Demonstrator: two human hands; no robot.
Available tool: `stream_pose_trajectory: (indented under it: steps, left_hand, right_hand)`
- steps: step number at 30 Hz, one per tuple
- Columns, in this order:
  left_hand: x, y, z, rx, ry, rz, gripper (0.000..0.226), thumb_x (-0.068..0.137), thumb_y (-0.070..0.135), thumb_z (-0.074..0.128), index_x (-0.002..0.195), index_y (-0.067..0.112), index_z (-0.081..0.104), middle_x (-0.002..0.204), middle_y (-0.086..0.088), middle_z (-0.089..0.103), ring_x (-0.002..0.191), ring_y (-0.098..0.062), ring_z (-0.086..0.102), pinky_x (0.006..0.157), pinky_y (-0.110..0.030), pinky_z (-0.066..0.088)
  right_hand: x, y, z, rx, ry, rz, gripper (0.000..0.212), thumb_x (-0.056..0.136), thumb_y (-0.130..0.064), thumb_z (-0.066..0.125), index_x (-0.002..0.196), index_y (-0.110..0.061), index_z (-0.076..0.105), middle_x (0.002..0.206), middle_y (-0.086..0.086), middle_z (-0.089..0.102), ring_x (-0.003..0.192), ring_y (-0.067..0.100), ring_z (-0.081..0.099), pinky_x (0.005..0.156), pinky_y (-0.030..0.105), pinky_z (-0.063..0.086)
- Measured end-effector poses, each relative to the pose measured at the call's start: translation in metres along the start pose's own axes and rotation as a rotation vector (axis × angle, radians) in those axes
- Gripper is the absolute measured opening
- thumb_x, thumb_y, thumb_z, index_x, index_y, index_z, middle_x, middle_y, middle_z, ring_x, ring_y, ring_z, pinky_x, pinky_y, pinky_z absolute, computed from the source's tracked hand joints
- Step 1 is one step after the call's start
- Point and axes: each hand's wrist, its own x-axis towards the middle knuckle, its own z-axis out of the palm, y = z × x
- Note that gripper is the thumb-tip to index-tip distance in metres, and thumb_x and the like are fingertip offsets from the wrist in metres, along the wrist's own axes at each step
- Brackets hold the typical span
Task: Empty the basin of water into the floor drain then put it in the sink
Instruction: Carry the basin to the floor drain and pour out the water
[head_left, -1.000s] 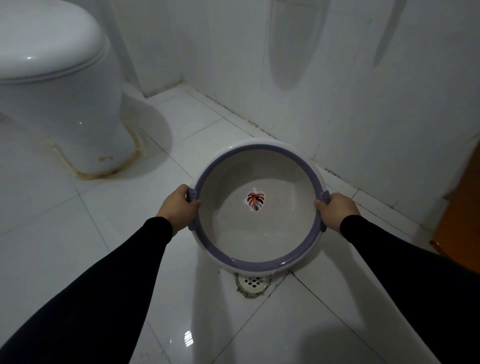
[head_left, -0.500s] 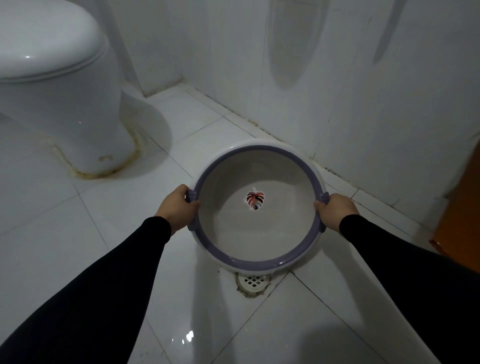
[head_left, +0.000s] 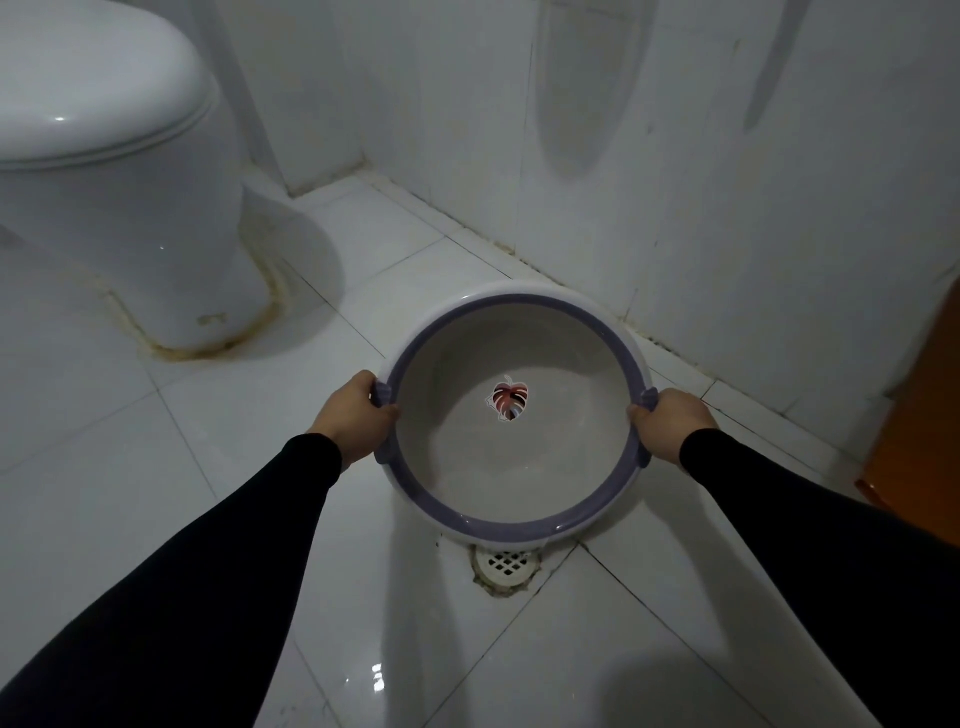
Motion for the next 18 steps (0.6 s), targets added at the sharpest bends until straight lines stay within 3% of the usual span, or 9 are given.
stream_pose_trajectory:
  steps: [18]
  left_hand:
    - [0.0009, -0.0036, -0.0026, 0.016, -0.017, -0.014, 0.014, 0.082, 0.011, 0.063, 0.078, 0.013, 0.05, 0.086, -0.007, 0.061, 0.088, -0.035, 0.065, 0.077, -0.053, 0.058]
  right_hand:
    - [-0.0013, 0.0039, -0.0018, -0.035, -0.023, -0.054, 0.036, 0.096, -0.023, 0.048, 0.108, 0.007, 0.062, 0.109, 0.024, 0.065, 0.099, 0.033, 0.062, 0.072, 0.027, 0.04]
